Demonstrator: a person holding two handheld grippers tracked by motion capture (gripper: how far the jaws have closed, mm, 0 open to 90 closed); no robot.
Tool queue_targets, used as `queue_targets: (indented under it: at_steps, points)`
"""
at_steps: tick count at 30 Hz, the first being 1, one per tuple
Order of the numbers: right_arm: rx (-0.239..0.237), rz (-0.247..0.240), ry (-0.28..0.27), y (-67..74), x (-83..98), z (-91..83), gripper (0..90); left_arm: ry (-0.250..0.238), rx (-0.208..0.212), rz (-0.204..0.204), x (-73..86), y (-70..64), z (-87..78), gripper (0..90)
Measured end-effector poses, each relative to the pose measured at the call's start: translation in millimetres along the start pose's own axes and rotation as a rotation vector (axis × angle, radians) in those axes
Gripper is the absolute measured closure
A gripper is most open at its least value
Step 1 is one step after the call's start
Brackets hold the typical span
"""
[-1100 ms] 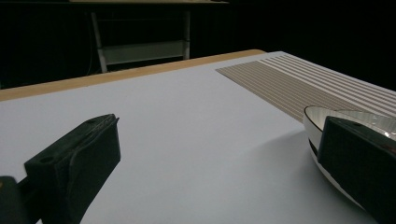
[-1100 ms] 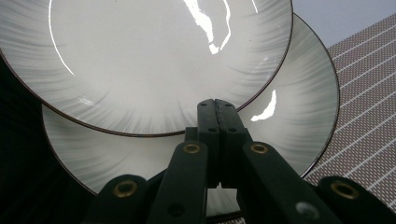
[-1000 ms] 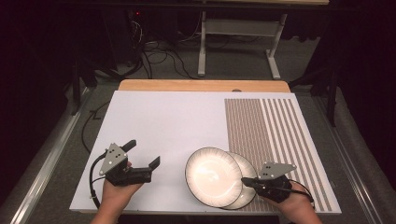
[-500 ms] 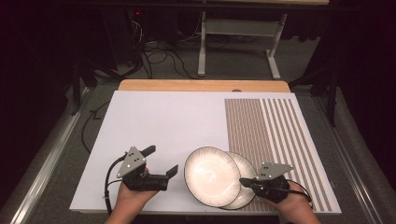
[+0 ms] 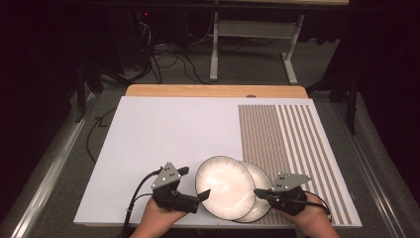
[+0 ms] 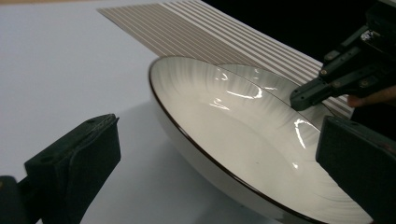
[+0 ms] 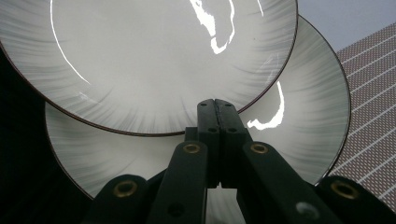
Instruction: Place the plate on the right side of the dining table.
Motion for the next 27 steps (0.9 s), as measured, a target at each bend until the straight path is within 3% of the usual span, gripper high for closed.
queue_targets:
  at_steps: [8,16,19,23,27]
  points:
    - [0.002,0.000,0.001,-0.3,0.2,0.0,90.0,0.099,0.052,-0.032,15.9,-9.8,13.9,5.2]
    - [0.002,0.000,0.001,-0.5,0.1,0.1,90.0,0.154,0.102,-0.071,21.0,-14.7,16.3,19.6]
    - [0.003,-0.001,0.002,-0.8,0.1,0.0,90.0,0.180,0.103,-0.086,23.1,-13.2,17.0,24.9]
    - [0.005,-0.005,0.003,-1.1,-0.1,0.0,90.0,0.206,0.132,-0.122,25.0,-13.4,17.8,31.4]
    - [0.006,0.002,0.004,-1.1,0.6,0.0,90.0,0.220,0.131,-0.155,24.4,-11.9,17.7,35.2]
Point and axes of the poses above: each handheld gripper's, and its own axes: z roughly forward along the jaws, x roughly out of its underside, y roughly to its left, the point moved 10 cm from there along z, roughly forward along the jaws, and after that the axes turned 14 degrees about -x, right-handed, at the moved point
